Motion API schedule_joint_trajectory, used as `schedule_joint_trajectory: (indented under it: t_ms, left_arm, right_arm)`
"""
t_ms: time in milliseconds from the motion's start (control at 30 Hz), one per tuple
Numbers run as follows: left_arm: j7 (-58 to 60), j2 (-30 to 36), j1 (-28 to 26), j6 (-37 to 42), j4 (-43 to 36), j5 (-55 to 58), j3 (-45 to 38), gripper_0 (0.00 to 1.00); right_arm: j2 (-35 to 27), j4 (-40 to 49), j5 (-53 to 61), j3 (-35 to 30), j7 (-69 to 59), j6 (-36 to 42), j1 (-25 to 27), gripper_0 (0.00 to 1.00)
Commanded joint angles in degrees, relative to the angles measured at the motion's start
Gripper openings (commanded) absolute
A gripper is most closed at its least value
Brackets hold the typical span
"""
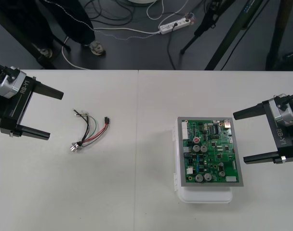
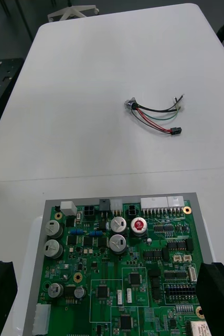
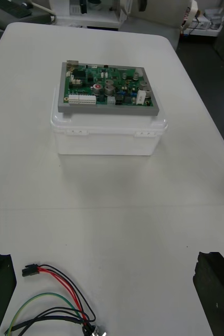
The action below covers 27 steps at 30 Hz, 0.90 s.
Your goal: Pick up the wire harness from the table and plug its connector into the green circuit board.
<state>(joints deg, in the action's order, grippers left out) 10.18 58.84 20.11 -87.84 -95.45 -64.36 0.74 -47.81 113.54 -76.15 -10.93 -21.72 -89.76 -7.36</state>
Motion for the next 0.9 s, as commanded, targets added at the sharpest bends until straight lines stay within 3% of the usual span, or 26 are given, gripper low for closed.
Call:
schedule_joint_trajectory:
  t_ms: [33,900]
  left_arm:
    - [-3.06,2.42,-0.69,-2.16,-1.41,-0.15,-1.88,1.00]
    - [-3.06,2.42,-0.69,-2.16,-1.41,-0.15,-1.88,1.00]
  right_arm:
    - [0.35,0.19,-0.14,-1.90,3.00,-0.24,0.59,1.00]
    - [0.35,0.19,-0.14,-1.90,3.00,-0.24,0.59,1.00]
